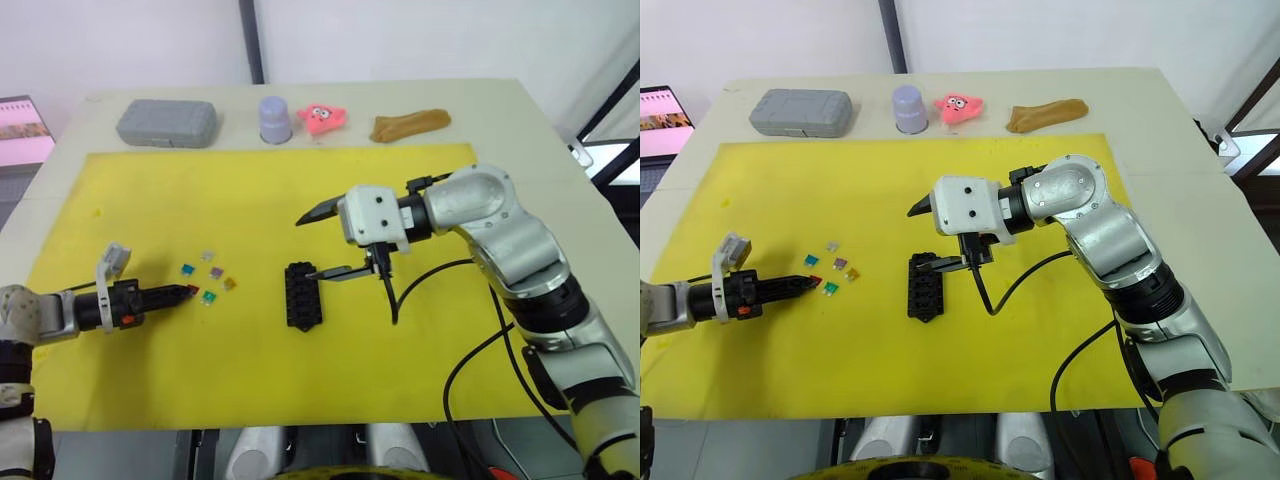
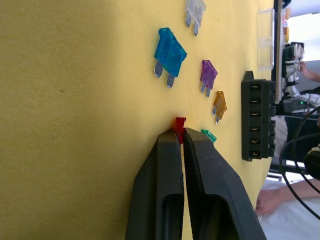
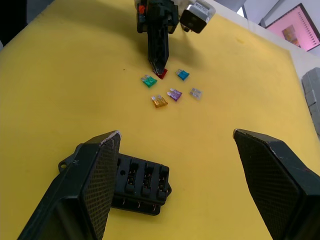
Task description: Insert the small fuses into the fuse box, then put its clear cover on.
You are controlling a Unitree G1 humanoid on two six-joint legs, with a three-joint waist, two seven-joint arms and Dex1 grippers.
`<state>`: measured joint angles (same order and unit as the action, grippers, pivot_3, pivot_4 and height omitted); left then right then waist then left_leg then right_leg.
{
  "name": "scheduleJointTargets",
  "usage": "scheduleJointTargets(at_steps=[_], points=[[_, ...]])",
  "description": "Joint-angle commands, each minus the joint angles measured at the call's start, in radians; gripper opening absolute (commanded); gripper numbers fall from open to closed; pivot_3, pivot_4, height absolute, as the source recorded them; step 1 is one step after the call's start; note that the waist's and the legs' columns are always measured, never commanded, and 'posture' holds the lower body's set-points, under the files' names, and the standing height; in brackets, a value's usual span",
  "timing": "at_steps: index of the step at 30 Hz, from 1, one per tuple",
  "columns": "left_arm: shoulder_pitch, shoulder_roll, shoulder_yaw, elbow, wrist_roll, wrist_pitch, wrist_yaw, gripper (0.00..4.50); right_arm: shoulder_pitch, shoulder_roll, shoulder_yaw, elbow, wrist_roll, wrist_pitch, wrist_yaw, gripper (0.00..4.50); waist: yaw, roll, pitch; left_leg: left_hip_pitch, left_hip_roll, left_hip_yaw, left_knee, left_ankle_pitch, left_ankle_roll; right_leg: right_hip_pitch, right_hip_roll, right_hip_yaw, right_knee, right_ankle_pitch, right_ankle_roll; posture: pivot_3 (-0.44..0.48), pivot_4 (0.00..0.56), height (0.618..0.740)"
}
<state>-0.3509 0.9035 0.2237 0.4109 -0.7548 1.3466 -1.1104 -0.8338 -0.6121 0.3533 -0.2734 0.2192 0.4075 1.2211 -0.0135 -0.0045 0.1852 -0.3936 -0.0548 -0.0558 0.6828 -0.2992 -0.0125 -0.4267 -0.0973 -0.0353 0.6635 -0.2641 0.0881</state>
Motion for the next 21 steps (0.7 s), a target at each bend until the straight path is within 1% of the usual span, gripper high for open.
scheduleJointTargets(at_steps=[1, 4, 6, 10, 12, 13, 15, 17, 18, 19, 21], points=[[0.03, 0.005, -0.001, -0.001, 0.006, 0.016, 0.011, 0.03, -0.015, -0.001, -0.024, -0.025, 0.006, -0.014, -0.003, 3.85, 0.0, 0.0, 0.0, 0.0, 0.0, 0.0, 0.0, 0.0, 0.0, 0.0, 0.0, 0.0, 0.0, 0.0, 0.0, 0.0, 0.15, 0.731], [0.041, 0.01, 0.017, -0.02, -0.008, 0.018, 0.003, 0.03, -0.019, 0.0, -0.024, -0.023, 0.008, -0.012, -0.001, 3.85, -0.001, 0.0, 0.0, 0.0, 0.0, 0.0, 0.0, 0.0, 0.0, 0.0, 0.0, 0.0, 0.0, 0.0, 0.0, 0.0, 0.15, 0.731], [0.044, 0.012, 0.051, -0.04, -0.025, 0.021, 0.008, 0.03, -0.019, -0.001, -0.024, -0.025, 0.009, -0.009, 0.0, 3.85, -0.002, 0.0, 0.0, 0.0, 0.0, 0.0, 0.0, 0.0, 0.0, 0.0, 0.0, 0.0, 0.0, 0.0, 0.0, 0.0, 0.15, 0.731], [0.046, 0.011, 0.158, -0.125, -0.088, 0.052, 0.042, 0.03, -0.011, -0.004, -0.027, -0.033, 0.014, -0.002, 0.0, 3.85, -0.001, 0.0, 0.0, 0.0, 0.0, 0.0, 0.0, 0.0, 0.0, -0.001, 0.0, 0.0, 0.0, 0.0, 0.0, 0.0, 0.15, 0.731], [0.066, 0.017, 0.23, -0.224, -0.132, 0.059, 0.055, 0.03, 0.006, -0.005, -0.042, -0.041, 0.035, 0.018, -0.004, 3.85, -0.001, -0.001, 0.0, -0.001, 0.0, 0.0, 0.0, 0.0, 0.0, -0.001, 0.0, 0.0, 0.0, 0.0, 0.0, 0.0, 0.15, 0.731], [0.078, 0.023, 0.261, -0.282, -0.155, 0.064, 0.059, 0.03, 0.018, -0.004, -0.057, -0.046, 0.056, 0.039, -0.009, 3.85, -0.001, -0.001, 0.0, -0.001, 0.0, 0.0, 0.0, 0.0, 0.0, -0.001, 0.0, 0.0, 0.0, 0.0, 0.0, 0.0, 0.15, 0.731], [0.067, 0.016, 0.329, -0.409, -0.215, 0.074, 0.087, 0.03, 0.047, 0.01, -0.127, -0.063, 0.155, 0.147, -0.036, 3.85, 0.004, -0.002, 0.001, -0.001, 0.0, 0.0, 0.0, 0.0, 0.0, 0.0, 0.0, 0.0, -0.001, 0.0, 0.0, 0.0, 0.15, 0.731], [0.058, -0.002, 0.365, -0.497, -0.261, 0.064, 0.106, 0.03, 0.059, 0.016, -0.181, -0.078, 0.235, 0.232, -0.059, 3.85, 0.005, -0.002, 0.001, -0.002, 0.0, -0.002, 0.001, 0.0, 0.0, 0.0, -0.001, 0.001, -0.001, 0.0, 0.0, 0.0, 0.15, 0.731], [0.057, -0.011, 0.373, -0.525, -0.277, 0.054, 0.112, 0.03, 0.061, 0.016, -0.197, -0.083, 0.258, 0.256, -0.068, 3.85, 0.004, -0.002, 0.001, -0.003, 0.0, -0.002, 0.001, 0.0, 0.0, 0.0, -0.001, 0.001, -0.002, 0.0, 0.0, 0.0, 0.15, 0.731], [0.029, -0.032, 0.374, -0.576, -0.302, 0.02, 0.122, 0.03, 0.06, 0.023, -0.244, -0.083, 0.316, 0.322, -0.098, 3.85, 0.003, -0.001, 0.001, -0.002, 0.0, -0.002, 0.001, 0.0, 0.0, 0.0, -0.001, 0.001, -0.002, 0.0, 0.0, 0.0, 0.15, 0.731], [-0.028, -0.057, 0.347, -0.656, -0.342, -0.03, 0.126, 0.03, 0.059, 0.028, -0.319, -0.083, 0.411, 0.425, -0.145, 3.85, 0.005, -0.002, 0.001, -0.002, 0.0, -0.002, 0.0, 0.0, -0.001, 0.0, 0.0, 0.001, -0.002, 0.0, 0.0, 0.0, 0.15, 0.731]])
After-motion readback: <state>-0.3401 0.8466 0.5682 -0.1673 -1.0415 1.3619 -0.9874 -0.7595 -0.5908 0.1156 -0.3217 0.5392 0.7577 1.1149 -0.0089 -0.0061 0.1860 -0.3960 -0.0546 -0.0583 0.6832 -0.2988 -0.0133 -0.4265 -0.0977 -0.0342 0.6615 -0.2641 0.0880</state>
